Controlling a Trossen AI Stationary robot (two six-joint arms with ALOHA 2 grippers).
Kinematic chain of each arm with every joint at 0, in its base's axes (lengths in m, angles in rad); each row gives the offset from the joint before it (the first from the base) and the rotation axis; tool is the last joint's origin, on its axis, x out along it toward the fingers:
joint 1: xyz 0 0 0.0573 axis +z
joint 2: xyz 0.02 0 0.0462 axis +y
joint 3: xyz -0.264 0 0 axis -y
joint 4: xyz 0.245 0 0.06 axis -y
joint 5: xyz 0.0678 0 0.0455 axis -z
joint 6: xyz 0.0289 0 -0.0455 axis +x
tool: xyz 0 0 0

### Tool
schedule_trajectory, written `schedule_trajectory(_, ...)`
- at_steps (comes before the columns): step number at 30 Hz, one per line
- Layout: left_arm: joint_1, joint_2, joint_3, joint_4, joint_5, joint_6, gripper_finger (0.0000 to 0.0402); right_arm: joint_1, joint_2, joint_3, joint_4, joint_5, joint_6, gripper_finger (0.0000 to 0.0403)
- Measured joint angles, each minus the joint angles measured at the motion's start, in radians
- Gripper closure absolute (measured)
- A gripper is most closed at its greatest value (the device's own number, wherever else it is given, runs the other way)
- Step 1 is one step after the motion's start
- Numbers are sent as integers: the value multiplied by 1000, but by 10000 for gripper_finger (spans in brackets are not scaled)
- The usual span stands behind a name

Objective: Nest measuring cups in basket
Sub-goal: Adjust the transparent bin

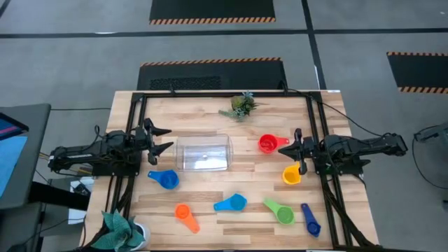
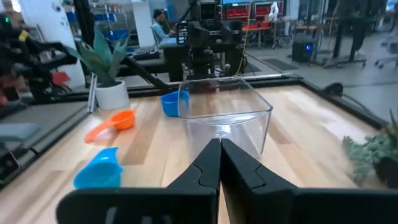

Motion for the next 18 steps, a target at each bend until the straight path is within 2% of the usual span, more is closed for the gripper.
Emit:
schedule_trajectory(4,0,0,0,0,-24,28,159,0,0,0,3,1,-56,372)
schedule_trajectory(11,0,0,0,0,68,-207,159,0,0,0,30,2,-136,372)
schedule_trajectory(14,0,0,0,0,90,-248,159,0,0,0,49,2,-136,372)
schedule_trajectory(18,0,0,1,0,64,-265,159,0,0,0,57,2,-137,372)
